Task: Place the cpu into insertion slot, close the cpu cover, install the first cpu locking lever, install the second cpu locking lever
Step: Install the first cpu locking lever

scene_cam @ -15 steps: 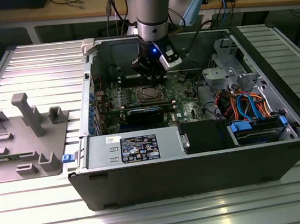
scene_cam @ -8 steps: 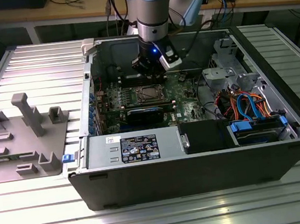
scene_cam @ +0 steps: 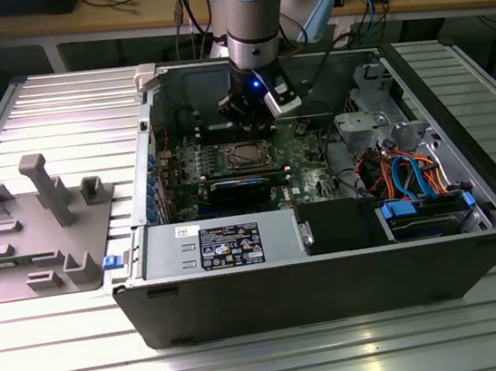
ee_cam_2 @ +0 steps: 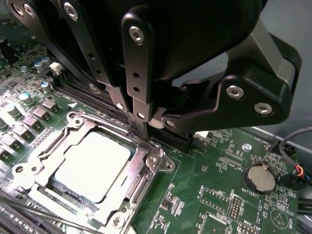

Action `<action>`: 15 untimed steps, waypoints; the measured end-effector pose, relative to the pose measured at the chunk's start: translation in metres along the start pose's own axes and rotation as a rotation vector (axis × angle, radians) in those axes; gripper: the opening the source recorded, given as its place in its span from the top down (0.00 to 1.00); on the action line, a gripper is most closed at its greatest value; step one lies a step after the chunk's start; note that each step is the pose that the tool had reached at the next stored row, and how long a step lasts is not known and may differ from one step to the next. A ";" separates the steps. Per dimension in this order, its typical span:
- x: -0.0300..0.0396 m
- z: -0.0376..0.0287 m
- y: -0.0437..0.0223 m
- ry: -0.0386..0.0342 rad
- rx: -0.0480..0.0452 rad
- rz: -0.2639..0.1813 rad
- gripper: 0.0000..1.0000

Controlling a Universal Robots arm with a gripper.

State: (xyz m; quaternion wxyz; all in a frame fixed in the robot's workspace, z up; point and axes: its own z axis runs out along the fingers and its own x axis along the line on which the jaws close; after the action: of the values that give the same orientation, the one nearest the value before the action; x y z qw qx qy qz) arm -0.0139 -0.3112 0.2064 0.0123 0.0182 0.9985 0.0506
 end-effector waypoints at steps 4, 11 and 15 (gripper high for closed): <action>-0.0001 -0.0002 -0.0028 -0.0001 -0.0002 0.000 0.89; -0.0001 -0.0003 -0.0031 -0.0001 0.0000 0.000 0.89; -0.0001 -0.0003 -0.0032 0.0000 0.0000 0.000 0.89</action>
State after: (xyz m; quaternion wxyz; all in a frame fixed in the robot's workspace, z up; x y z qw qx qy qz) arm -0.0138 -0.3145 0.2064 0.0123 0.0181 0.9985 0.0506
